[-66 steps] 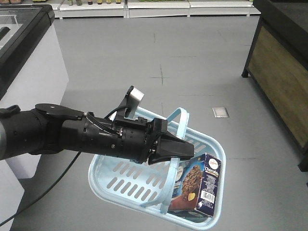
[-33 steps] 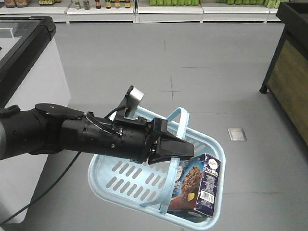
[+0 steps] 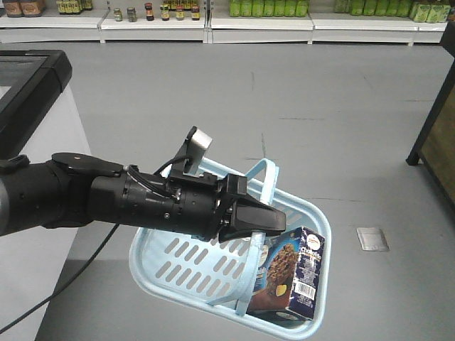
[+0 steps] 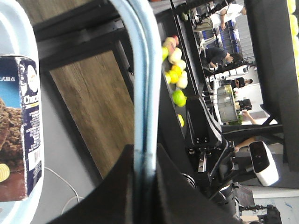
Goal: Left arm holds basket, right arm returns cookies
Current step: 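Drive forward toward the drink shelves holding the basket in the left gripper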
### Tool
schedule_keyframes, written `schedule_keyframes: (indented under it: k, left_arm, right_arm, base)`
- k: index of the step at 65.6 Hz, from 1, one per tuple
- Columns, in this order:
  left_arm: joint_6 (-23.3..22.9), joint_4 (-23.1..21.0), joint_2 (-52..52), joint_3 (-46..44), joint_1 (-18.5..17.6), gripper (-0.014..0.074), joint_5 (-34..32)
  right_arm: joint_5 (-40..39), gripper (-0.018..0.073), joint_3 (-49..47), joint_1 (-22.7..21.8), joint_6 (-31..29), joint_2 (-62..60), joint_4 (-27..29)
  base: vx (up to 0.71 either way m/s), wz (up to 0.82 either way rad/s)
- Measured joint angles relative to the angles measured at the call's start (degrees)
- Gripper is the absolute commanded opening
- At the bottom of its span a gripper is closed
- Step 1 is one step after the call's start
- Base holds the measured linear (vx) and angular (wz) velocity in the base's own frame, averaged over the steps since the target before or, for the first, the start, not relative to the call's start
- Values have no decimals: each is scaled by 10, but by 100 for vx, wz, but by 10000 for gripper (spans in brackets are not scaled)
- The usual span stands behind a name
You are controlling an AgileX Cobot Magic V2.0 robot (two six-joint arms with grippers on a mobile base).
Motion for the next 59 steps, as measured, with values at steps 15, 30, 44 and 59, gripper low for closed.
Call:
schedule_keyframes:
  k: [15,30,44,59]
  left_arm:
    - [0,0,0,0,0,-3,0]
    - [0,0,0,0,0,-3,-2]
    - [0,0,0,0,0,-3,-4]
    - [0,0,0,0,0,-3,-4]
  right_arm:
    - [0,-6,0,0,0,0,0]
    - [0,-6,0,0,0,0,0]
    - [0,-6,0,0,0,0,0]
    - [0,-6,0,0,0,0,0]
  base:
    - [49,-2]
    - [51,-1]
    - [51,-1]
    - [50,0]
